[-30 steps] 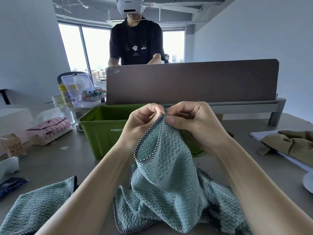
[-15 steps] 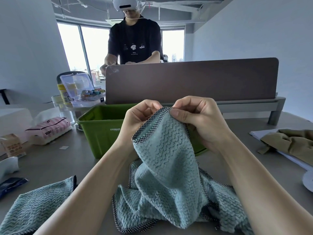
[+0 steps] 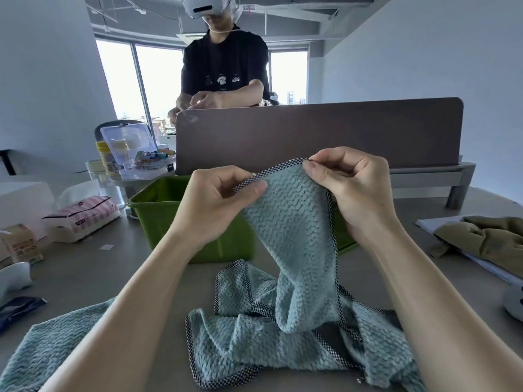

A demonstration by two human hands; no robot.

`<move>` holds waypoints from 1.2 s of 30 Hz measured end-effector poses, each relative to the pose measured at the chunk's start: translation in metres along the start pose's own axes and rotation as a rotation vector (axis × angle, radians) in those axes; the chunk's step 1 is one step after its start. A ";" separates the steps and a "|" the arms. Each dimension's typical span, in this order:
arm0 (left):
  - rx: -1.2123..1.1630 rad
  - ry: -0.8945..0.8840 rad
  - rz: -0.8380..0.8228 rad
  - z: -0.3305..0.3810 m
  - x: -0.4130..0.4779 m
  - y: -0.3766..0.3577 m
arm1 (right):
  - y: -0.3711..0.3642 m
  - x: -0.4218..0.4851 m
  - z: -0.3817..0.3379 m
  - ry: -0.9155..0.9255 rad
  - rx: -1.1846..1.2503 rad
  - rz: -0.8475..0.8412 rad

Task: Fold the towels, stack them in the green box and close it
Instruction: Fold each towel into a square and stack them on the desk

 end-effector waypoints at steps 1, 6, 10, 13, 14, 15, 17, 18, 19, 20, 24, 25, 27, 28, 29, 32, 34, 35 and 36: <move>-0.012 -0.005 0.039 0.001 0.000 0.002 | 0.001 0.000 0.000 0.003 -0.002 -0.010; -0.150 -0.028 0.172 0.004 0.004 0.015 | 0.001 -0.001 -0.003 0.017 -0.022 -0.046; -0.074 0.017 0.128 0.007 0.004 0.018 | -0.001 -0.002 -0.003 0.012 -0.036 -0.058; 0.134 0.019 0.038 0.012 0.003 0.010 | -0.007 -0.005 -0.009 0.058 -0.093 -0.081; 0.189 0.001 0.019 0.015 0.003 0.005 | -0.010 -0.007 -0.011 0.076 -0.105 -0.101; 0.233 -0.021 0.000 0.018 0.002 0.000 | -0.014 -0.009 -0.013 0.089 -0.114 -0.124; 0.305 -0.060 -0.049 0.022 0.002 -0.010 | -0.022 -0.013 -0.015 0.110 -0.120 -0.163; 0.326 -0.073 -0.068 0.022 0.002 -0.013 | -0.025 -0.015 -0.015 0.124 -0.123 -0.175; 0.328 -0.081 -0.070 0.020 0.001 -0.014 | -0.028 -0.016 -0.015 0.139 -0.129 -0.182; 0.318 -0.086 -0.051 0.019 0.002 -0.013 | -0.029 -0.016 -0.014 0.148 -0.135 -0.187; 0.296 -0.124 0.079 0.014 0.005 -0.001 | -0.030 -0.015 -0.006 0.099 -0.159 -0.247; 0.291 -0.126 0.097 0.013 0.005 0.001 | -0.032 -0.015 -0.004 0.092 -0.178 -0.285; 0.268 -0.125 0.126 0.011 0.006 0.004 | -0.036 -0.016 -0.001 0.088 -0.208 -0.370; 0.258 -0.126 0.142 0.010 0.007 0.006 | -0.037 -0.017 0.000 0.089 -0.218 -0.405; 0.250 -0.129 0.158 0.009 0.007 0.007 | -0.038 -0.018 0.000 0.095 -0.227 -0.427; 0.221 -0.132 0.188 0.011 0.007 0.009 | -0.037 -0.018 0.000 0.099 -0.226 -0.420; 0.212 -0.135 0.195 0.012 0.006 0.010 | -0.036 -0.017 0.002 0.080 -0.221 -0.417; 0.213 -0.141 0.199 0.013 0.006 0.010 | -0.036 -0.016 0.003 0.084 -0.237 -0.424; 0.218 -0.150 0.206 0.014 0.006 0.011 | -0.037 -0.016 0.005 0.094 -0.260 -0.428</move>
Point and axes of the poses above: each hand's wrist, its own x-axis towards the middle knuckle, its own y-axis out of the back of the hand, z = x × y, the point moved 5 cm from there along x, towards the middle knuckle, and after that the axes turned 14 degrees about -x, right-handed, at the moved point
